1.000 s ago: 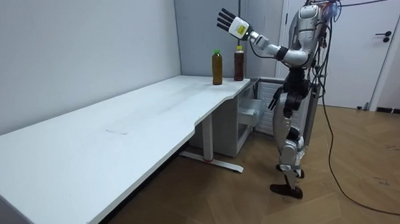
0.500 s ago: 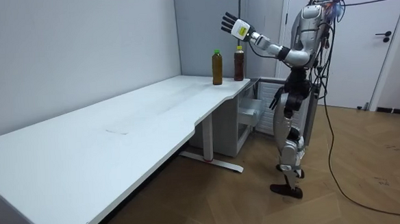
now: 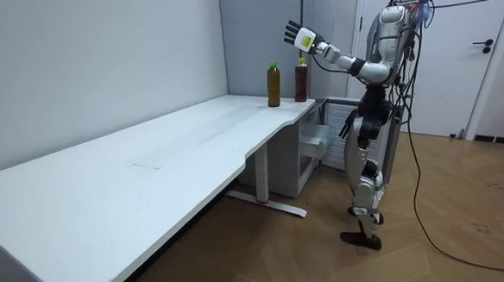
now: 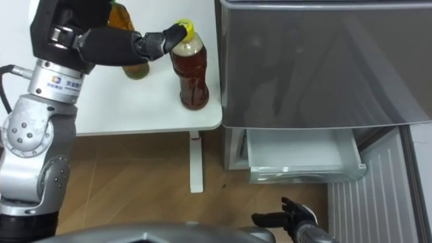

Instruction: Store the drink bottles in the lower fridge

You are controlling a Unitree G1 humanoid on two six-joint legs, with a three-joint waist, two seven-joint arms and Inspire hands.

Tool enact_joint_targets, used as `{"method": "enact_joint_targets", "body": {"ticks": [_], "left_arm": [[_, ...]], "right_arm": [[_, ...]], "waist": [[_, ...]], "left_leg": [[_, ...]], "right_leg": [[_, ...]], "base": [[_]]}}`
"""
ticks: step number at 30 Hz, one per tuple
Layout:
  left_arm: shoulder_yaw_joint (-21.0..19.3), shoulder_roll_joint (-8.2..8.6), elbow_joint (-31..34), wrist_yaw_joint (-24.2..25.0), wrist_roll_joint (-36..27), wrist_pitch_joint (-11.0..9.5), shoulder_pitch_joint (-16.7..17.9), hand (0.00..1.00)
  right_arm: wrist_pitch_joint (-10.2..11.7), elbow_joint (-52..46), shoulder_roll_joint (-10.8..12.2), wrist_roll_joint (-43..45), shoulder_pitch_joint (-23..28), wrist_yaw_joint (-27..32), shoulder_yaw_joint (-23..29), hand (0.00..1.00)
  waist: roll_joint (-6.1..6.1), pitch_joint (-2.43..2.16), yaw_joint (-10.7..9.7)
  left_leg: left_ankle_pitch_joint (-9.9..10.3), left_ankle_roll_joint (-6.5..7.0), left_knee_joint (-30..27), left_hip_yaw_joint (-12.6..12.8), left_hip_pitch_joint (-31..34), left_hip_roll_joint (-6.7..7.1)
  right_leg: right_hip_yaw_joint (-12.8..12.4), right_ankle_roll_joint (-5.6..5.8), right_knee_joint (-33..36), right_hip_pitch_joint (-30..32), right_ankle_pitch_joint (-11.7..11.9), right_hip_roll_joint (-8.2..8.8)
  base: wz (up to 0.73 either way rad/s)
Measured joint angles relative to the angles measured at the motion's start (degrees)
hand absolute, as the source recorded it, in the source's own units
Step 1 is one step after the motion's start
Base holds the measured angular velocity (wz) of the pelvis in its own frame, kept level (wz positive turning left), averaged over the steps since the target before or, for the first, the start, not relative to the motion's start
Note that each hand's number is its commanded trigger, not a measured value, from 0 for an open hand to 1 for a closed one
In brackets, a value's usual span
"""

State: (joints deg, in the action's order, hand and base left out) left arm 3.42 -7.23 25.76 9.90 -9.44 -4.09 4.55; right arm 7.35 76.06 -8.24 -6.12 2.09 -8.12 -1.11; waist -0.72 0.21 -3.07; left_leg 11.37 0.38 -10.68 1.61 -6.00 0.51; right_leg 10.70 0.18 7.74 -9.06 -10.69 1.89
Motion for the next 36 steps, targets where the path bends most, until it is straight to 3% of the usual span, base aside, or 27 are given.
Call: {"method": "enact_joint_targets", "body": {"ticks": [9,24,36], "left_arm": [[0.0,0.06,-0.1,0.8,0.0,0.0,0.0,0.0],[2.3,0.08,-0.1,2.1,0.0,0.0,0.0,0.0],[2.5,0.12,-0.2,4.6,0.0,1.6,0.0,0.0]], "right_arm": [[0.0,0.0,0.0,0.0,0.0,0.1,0.0,0.0],[0.0,-0.6,0.0,0.2,0.0,1.1,-0.5,0.0],[-1.0,-0.6,0.0,0.2,-0.3,1.0,-0.5,0.0]], "waist": [[-0.19,0.12,0.0],[0.05,-0.07,0.1],[0.04,-0.1,-0.1]], "left_leg": [[0.0,0.0,0.0,0.0,0.0,-0.01],[0.0,0.0,-0.1,1.2,0.8,-0.13],[0.0,0.0,-0.1,1.6,1.1,-0.15]], "right_leg": [[0.0,0.0,0.0,0.0,0.0,0.0],[-0.5,-0.02,0.1,0.9,0.0,-0.02],[-0.6,-0.02,0.1,1.1,0.0,-0.02]], "base": [[0.0],[-0.02],[0.0]]}}
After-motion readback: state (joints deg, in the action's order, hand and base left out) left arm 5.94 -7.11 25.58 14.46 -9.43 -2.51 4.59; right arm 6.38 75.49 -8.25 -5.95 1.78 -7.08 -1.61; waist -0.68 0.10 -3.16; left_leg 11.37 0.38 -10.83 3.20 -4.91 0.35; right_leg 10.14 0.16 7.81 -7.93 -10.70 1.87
